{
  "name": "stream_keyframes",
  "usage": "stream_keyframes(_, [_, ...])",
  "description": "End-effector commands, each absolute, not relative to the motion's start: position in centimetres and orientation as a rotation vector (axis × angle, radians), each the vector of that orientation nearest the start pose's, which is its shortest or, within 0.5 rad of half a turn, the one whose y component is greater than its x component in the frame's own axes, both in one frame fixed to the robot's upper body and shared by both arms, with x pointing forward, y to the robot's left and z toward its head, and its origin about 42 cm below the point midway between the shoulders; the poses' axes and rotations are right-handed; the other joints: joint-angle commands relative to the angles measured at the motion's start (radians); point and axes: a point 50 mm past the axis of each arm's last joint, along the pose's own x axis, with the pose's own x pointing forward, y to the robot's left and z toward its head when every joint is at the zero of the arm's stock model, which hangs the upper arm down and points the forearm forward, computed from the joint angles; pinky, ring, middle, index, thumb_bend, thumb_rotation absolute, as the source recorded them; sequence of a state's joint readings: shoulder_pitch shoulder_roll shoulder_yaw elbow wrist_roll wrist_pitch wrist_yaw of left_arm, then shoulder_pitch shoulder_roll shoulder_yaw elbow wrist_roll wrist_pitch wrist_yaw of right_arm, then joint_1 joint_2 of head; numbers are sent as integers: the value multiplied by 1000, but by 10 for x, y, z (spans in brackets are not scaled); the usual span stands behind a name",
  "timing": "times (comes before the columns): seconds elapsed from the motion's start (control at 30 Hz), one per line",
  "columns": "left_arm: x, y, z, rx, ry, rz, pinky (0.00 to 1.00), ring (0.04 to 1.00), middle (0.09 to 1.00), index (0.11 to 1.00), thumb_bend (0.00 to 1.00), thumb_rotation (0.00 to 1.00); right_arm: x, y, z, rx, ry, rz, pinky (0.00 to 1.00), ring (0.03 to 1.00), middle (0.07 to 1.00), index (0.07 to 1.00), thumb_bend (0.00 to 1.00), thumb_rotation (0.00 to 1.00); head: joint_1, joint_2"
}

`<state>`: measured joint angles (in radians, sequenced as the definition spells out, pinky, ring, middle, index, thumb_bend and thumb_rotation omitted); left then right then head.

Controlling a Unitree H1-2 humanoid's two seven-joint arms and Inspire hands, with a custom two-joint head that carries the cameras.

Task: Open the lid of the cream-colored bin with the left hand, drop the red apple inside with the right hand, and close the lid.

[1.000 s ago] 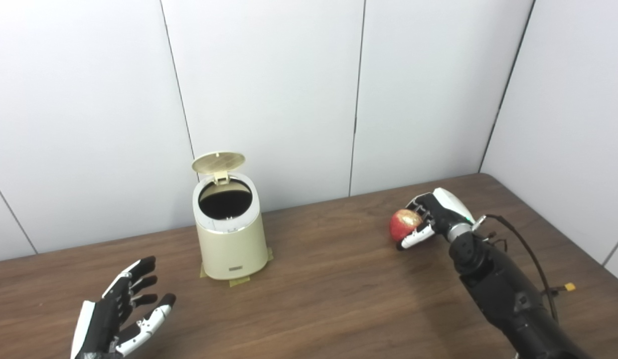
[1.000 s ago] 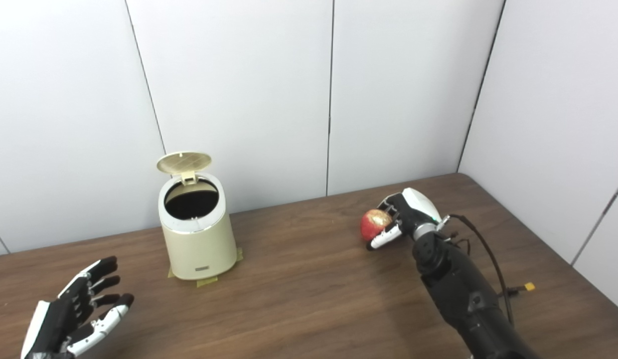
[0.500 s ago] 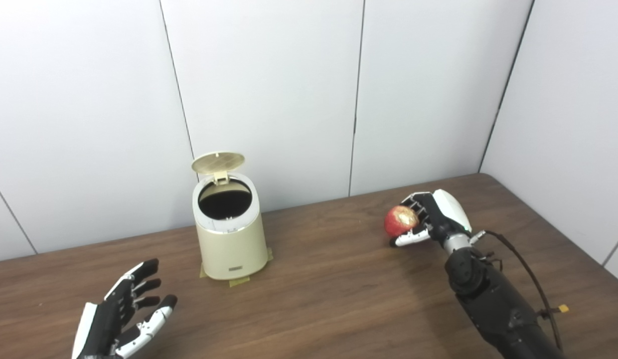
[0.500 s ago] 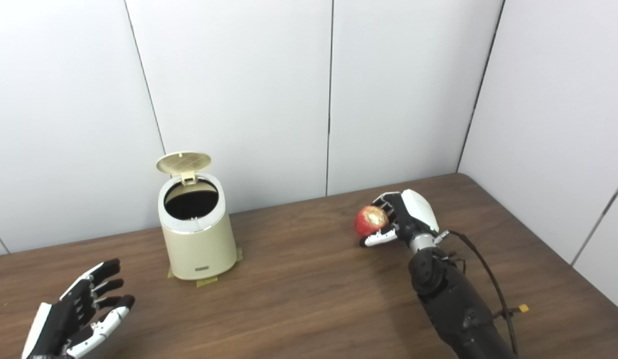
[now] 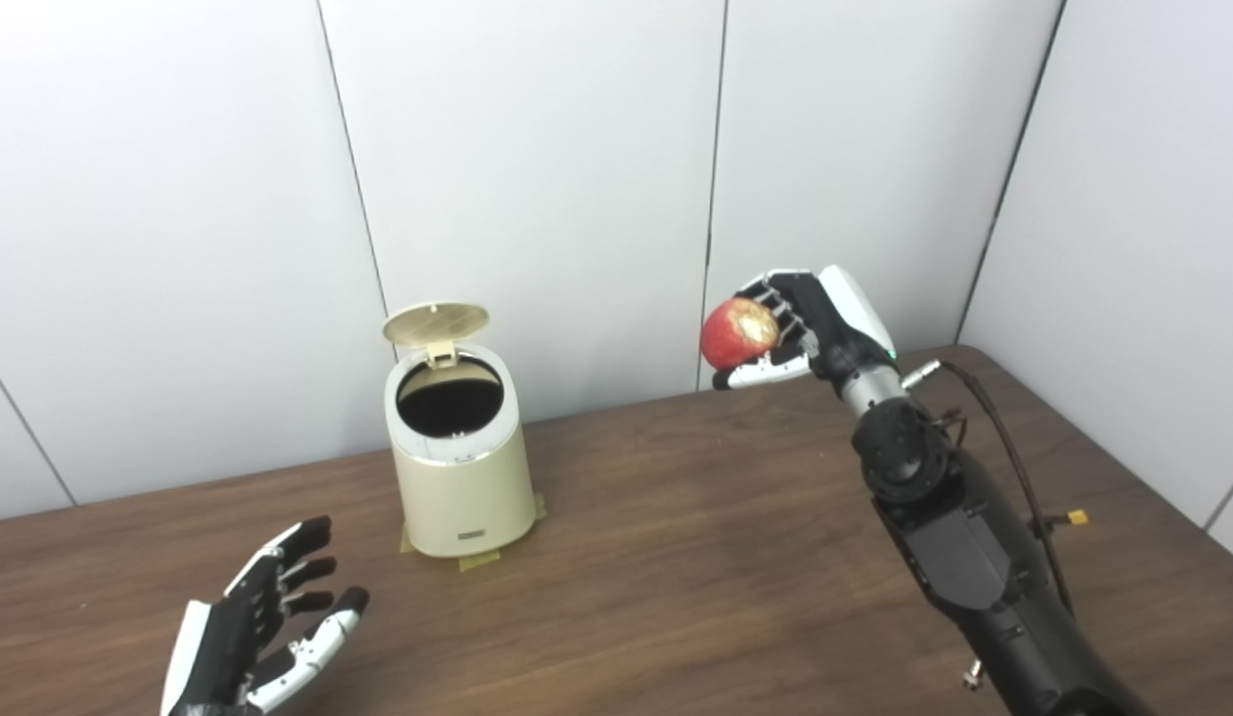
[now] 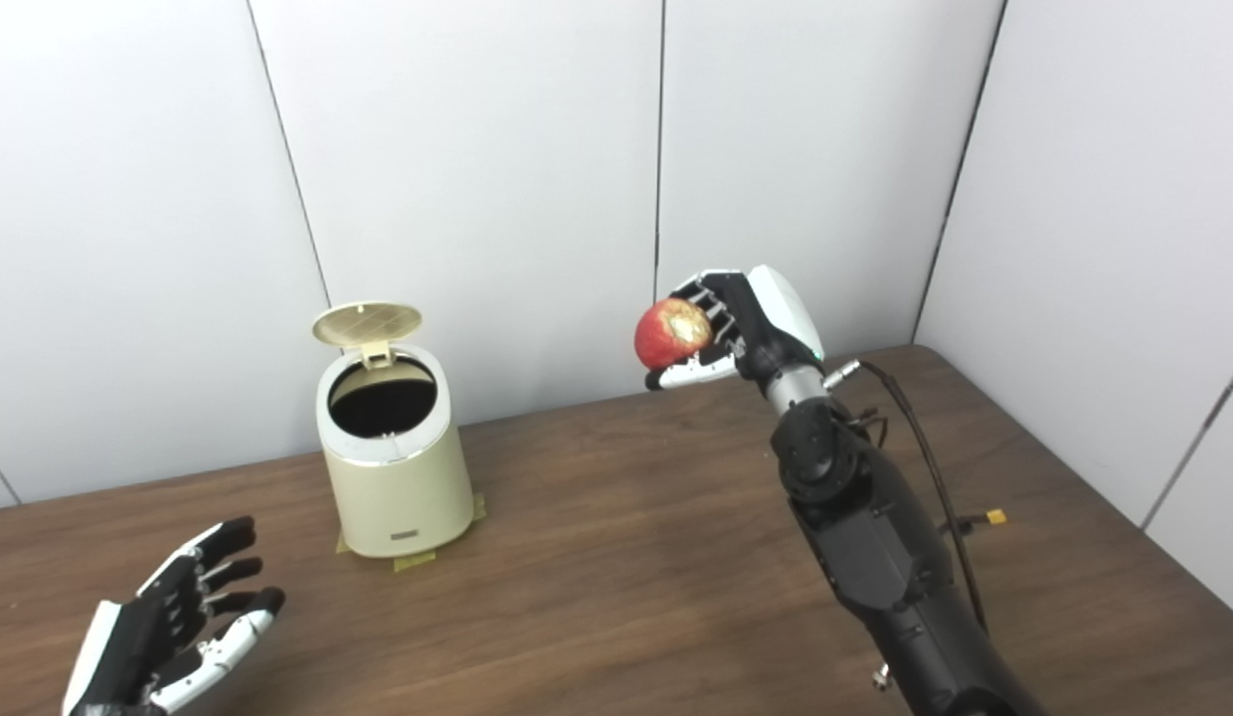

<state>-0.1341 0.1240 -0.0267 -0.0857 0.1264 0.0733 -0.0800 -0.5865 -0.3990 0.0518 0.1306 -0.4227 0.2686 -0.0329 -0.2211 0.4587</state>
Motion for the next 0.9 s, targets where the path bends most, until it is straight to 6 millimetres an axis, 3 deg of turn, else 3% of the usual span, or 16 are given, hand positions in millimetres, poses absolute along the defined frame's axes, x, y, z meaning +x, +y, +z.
stream_keyframes(0.0, [334, 221, 165, 253, -193, -111, 715, 806, 861, 842, 580, 201, 452, -281, 316, -802, -309, -164, 292, 377, 491, 544, 512, 0, 22, -2])
stream_keyframes(0.13, [336, 214, 163, 238, -200, -112, 705, 807, 866, 842, 609, 236, 457, -249, 325, -767, -349, -67, 285, 374, 494, 547, 511, 0, 93, -2])
stream_keyframes(0.27, [339, 207, 162, 230, -205, -114, 705, 813, 864, 849, 630, 225, 462, -231, 329, -747, -379, 4, 270, 360, 478, 557, 508, 0, 137, -8])
stream_keyframes(0.37, [340, 201, 160, 226, -206, -112, 712, 811, 862, 848, 656, 226, 466, -214, 331, -773, -415, 22, 329, 367, 462, 556, 510, 0, 176, -14])
stream_keyframes(0.7, [341, 192, 160, 220, -203, -102, 774, 843, 874, 871, 685, 233, 473, -161, 337, -712, -413, 75, 269, 368, 484, 547, 511, 0, 207, -12])
stream_keyframes(0.87, [341, 191, 161, 227, -206, -98, 799, 845, 874, 871, 692, 241, 477, -148, 337, -705, -406, 87, 258, 360, 480, 555, 509, 0, 211, -9])
